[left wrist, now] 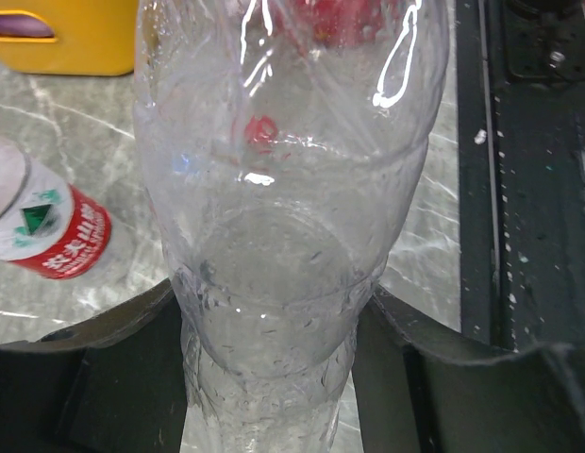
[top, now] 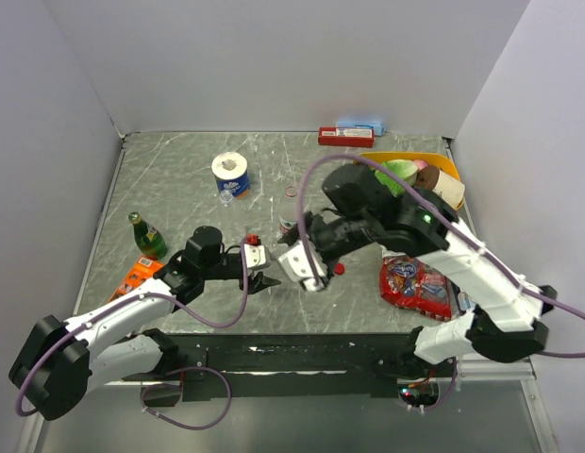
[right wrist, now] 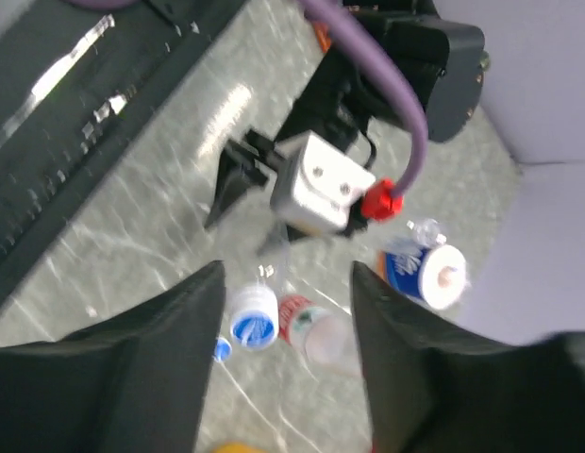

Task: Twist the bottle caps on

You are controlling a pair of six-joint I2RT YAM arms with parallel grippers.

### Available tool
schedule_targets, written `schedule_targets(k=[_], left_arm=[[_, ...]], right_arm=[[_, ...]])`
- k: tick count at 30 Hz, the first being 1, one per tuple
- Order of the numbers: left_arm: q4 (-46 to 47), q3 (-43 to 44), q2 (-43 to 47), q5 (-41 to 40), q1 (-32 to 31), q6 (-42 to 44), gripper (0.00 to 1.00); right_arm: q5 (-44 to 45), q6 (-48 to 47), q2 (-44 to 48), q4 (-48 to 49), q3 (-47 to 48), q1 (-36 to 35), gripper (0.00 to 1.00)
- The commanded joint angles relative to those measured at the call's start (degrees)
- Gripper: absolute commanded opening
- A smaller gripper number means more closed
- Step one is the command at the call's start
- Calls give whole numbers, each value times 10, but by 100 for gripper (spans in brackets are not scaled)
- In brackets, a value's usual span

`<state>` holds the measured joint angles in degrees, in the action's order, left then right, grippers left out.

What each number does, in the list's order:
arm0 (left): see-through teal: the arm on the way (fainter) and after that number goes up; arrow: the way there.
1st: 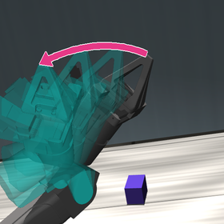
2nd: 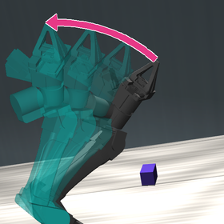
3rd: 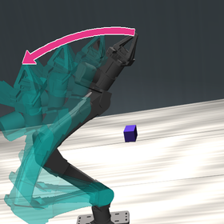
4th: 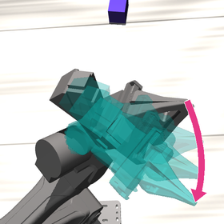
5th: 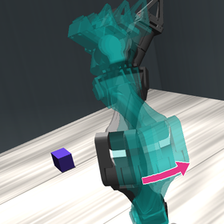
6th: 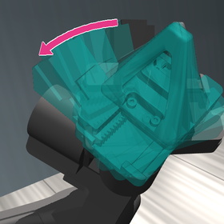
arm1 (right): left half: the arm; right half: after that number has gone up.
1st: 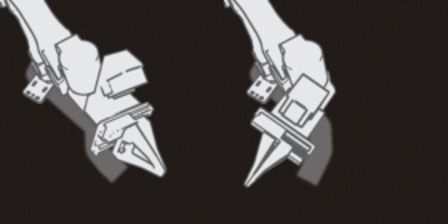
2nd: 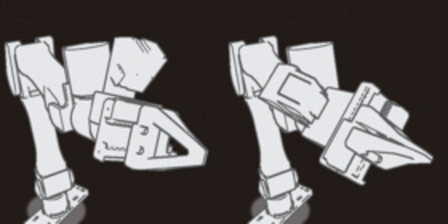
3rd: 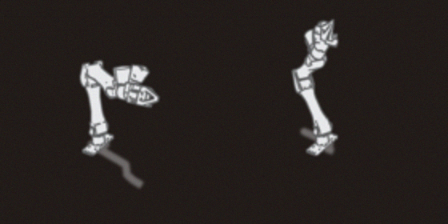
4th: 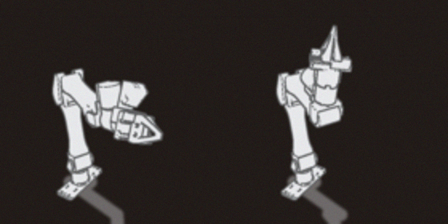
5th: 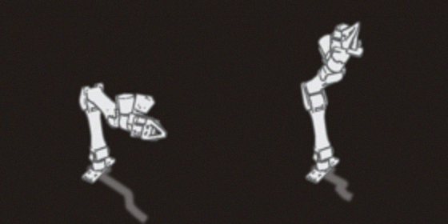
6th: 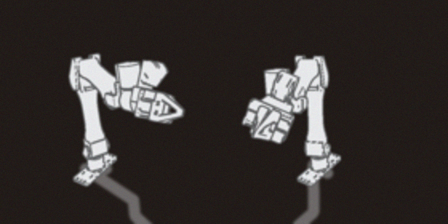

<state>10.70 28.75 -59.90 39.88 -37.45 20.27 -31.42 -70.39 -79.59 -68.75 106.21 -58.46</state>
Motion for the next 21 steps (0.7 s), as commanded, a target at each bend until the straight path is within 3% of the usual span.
schedule_targets(k=[1, 5, 21], left_arm=[[-20, 27, 4, 49, -3, 28, 1], [-36, 37, 5, 64, -3, 50, 1], [-91, 64, 12, 81, -3, 116, 1]], right_arm=[[61, -105, 58, -38, -76, 3, 71], [74, -141, 74, -46, -121, 3, 72], [72, -138, 47, -18, -130, 4, 64]])
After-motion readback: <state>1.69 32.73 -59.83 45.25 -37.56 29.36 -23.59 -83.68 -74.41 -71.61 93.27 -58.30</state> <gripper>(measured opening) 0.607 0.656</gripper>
